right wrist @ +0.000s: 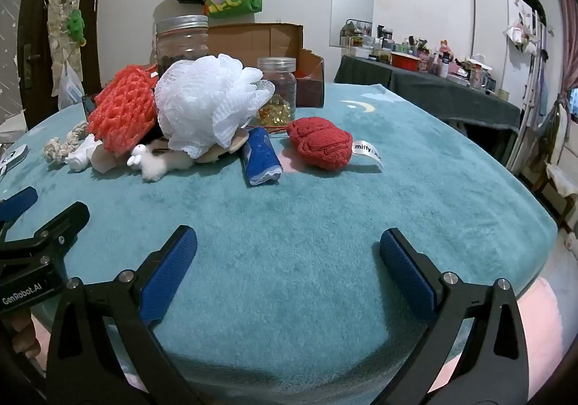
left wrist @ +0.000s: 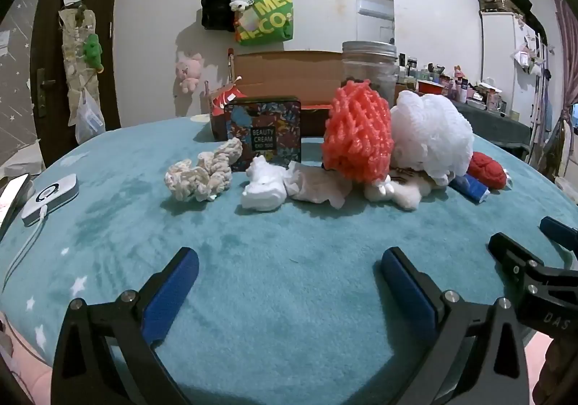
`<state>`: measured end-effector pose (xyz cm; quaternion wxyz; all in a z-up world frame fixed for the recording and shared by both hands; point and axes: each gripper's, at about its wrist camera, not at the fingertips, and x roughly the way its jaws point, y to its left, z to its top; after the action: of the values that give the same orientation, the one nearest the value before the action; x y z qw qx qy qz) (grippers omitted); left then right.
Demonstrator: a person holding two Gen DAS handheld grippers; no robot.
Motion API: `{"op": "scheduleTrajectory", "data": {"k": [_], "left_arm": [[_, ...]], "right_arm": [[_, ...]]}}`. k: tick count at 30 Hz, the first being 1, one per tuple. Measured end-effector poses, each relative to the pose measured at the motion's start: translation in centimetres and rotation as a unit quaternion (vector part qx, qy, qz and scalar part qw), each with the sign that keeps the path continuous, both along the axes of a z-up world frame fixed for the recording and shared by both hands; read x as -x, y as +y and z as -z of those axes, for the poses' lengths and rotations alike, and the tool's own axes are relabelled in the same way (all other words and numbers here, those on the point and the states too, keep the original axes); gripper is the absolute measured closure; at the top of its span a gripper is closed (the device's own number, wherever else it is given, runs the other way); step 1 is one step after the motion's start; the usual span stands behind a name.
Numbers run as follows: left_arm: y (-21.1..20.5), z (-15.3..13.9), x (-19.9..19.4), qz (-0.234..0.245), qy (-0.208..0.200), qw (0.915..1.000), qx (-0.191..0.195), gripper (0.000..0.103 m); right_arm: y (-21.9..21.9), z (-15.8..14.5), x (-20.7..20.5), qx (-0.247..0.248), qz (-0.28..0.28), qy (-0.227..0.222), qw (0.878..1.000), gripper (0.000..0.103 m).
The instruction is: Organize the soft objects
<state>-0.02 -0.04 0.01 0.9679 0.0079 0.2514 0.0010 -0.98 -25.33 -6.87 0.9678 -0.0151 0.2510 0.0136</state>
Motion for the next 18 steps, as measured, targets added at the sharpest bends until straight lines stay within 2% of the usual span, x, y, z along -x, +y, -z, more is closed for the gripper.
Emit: {"op": "scheduleTrajectory", "data": {"k": [18], "left_arm": [[0.03,0.0,-0.02,0.0,0.003,1.0,0.005,0.0]], "right_arm": [[0.0,0.0,0.01,-0.001,0.0,0.003,1.0,0.0]]}}
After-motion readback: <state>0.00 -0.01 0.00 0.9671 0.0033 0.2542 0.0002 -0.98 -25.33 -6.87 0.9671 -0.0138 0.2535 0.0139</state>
